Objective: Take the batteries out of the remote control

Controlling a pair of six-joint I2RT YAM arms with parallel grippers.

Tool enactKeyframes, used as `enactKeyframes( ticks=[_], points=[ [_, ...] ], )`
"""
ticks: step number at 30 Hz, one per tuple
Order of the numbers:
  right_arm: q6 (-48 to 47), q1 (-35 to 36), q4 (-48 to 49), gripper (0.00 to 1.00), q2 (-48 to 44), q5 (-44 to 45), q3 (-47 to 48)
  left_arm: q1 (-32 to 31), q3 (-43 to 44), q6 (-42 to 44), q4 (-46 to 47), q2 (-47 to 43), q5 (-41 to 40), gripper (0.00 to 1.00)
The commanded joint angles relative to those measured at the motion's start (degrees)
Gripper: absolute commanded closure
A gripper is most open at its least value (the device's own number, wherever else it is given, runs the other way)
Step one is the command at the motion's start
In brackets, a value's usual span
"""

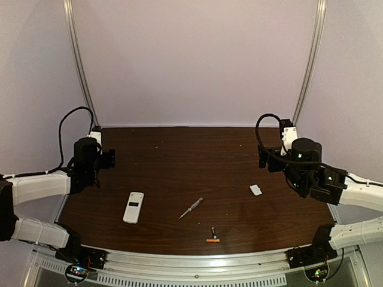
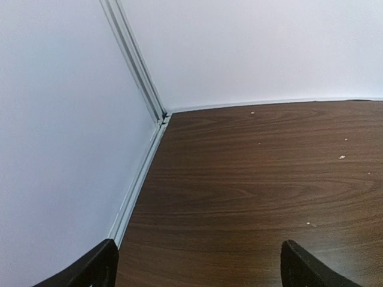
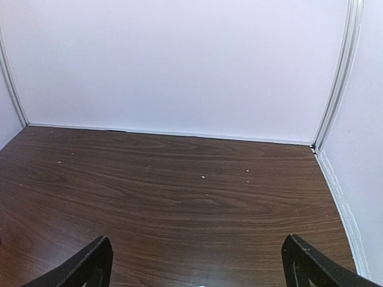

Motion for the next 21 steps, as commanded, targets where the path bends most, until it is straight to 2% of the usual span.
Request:
enactKeyframes(
  ticks=[1,4,6,13,21],
  points=[
    [-4.48,-4.49,6.74,0.00,0.93,-3.19,-2.89,5.75,-1.61,0.78,6.50,0.66,7.49,0.04],
    [-5.25,-7.49,8.61,0.00,1.97,-4.78,-3.39,7.82,-3.02,3.73,10.35,1.93,7.61,0.03],
    [-4.57,-9.22,10.68,0.00,3.22,-2.55,-4.48,9.32,-3.96,4.03,13.78,3.47,7.69,0.03],
    [-10.84,-15.46,22.56,0.00,7.89,-3.38,-9.77,11.26,-10.43,4.77,33.98,10.64,6.27,0.03],
    [-11.92,-24.62,28.73,0.00,9.80,-7.48,-14.43,11.80,-9.35,9.69,40.04,17.45,7.62,0.03]
  ],
)
